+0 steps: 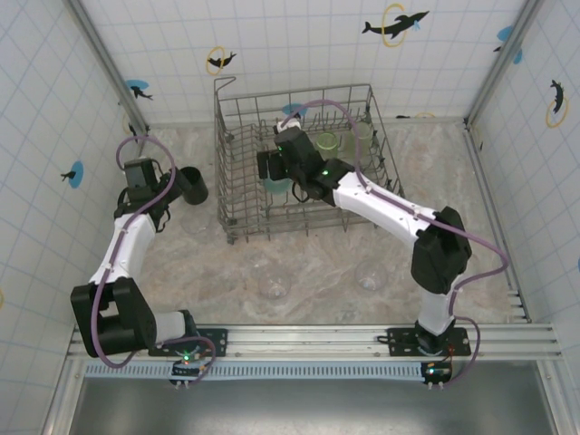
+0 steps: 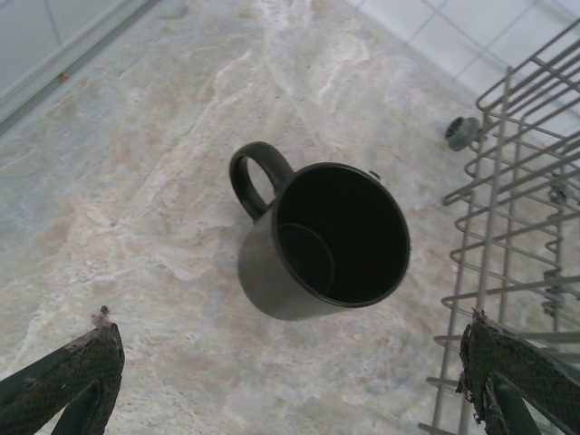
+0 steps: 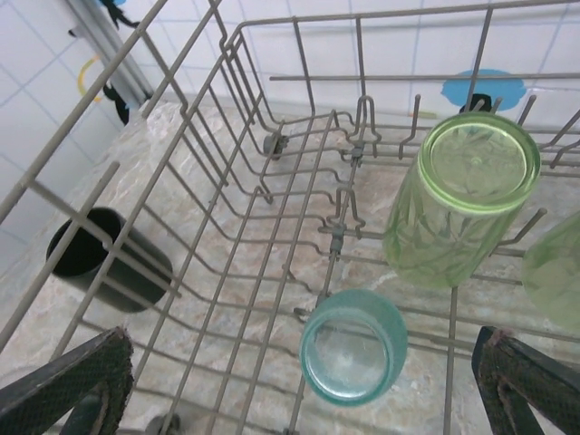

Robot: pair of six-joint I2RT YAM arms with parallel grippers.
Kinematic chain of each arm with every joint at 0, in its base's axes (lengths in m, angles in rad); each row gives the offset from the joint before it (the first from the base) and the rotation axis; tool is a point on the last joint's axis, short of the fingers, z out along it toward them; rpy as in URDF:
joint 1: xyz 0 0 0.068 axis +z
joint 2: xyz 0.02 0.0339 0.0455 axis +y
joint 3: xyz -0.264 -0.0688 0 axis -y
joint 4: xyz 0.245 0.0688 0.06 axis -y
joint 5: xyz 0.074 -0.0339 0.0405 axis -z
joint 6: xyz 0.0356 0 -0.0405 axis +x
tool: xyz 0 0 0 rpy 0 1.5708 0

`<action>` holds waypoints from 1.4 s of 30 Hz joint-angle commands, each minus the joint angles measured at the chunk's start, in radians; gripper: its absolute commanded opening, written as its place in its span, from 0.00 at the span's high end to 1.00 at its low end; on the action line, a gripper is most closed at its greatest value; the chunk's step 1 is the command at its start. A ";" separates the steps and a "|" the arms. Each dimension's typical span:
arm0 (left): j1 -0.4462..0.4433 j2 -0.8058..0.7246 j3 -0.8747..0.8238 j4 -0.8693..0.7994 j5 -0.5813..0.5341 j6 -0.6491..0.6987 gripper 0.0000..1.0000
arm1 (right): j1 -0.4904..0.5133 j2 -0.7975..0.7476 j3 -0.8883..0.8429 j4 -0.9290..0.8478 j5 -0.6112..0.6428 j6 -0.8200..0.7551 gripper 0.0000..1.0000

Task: Load the cups into the dish rack

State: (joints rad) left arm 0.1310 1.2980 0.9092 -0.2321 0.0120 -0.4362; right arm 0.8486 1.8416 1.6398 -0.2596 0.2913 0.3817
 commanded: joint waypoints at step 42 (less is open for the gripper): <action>0.009 0.316 0.124 0.115 -0.030 -0.252 0.18 | -0.373 -0.717 -0.745 0.133 -0.308 -0.001 0.00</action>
State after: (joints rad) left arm 0.1322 1.5841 0.9977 -0.1204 -0.0078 -0.6628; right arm 0.4824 1.1446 0.9150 -0.1390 -0.0154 0.3779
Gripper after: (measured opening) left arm 0.824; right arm 0.995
